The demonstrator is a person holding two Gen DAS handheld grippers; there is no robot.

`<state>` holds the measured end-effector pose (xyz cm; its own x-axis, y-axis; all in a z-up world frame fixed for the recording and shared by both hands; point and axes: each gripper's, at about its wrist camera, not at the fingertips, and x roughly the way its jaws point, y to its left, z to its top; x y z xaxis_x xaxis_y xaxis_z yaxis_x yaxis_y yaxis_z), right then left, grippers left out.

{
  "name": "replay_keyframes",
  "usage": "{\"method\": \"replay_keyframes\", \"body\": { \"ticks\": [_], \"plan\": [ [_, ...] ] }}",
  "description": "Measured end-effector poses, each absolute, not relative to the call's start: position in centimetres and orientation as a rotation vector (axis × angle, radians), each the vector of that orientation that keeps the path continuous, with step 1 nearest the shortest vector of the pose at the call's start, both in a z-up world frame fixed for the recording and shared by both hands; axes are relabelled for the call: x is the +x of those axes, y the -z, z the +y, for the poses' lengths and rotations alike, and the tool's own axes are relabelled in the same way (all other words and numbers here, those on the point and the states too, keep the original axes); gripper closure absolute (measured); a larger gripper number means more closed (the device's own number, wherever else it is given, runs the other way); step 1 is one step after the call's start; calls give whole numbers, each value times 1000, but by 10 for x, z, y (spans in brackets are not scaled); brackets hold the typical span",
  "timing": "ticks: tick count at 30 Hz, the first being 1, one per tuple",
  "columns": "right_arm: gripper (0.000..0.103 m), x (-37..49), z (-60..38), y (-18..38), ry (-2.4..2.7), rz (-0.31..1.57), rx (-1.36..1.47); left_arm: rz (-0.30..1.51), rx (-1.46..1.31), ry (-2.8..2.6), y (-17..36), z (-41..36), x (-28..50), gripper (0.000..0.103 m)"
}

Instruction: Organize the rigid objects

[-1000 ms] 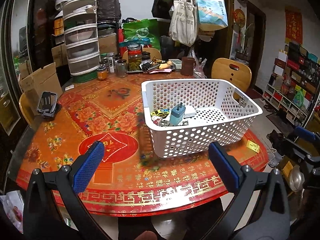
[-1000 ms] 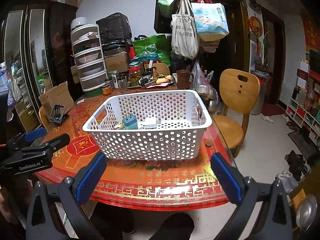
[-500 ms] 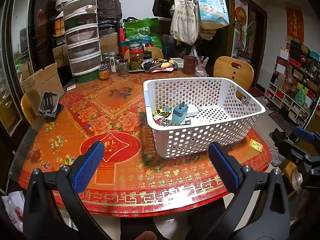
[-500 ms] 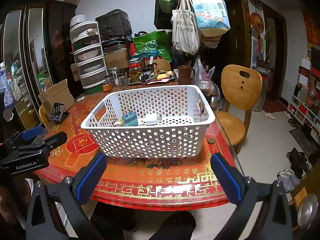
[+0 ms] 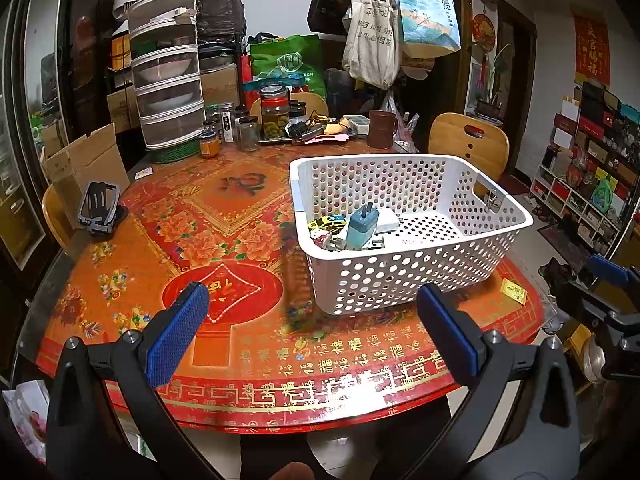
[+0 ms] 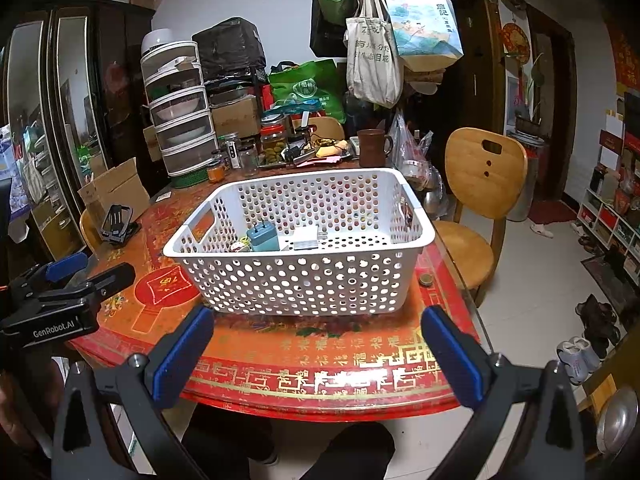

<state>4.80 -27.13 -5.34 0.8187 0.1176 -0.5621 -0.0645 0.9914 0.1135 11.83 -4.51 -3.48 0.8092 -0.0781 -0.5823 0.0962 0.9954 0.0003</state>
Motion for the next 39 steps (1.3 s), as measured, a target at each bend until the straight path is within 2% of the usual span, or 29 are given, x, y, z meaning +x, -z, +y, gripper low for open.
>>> {"method": "replay_keyframes", "body": {
  "ticks": [39],
  "plan": [
    [0, 48, -267, 54, -106, 612, 91, 639, 38, 95, 38, -58, 123, 1]
  ]
}}
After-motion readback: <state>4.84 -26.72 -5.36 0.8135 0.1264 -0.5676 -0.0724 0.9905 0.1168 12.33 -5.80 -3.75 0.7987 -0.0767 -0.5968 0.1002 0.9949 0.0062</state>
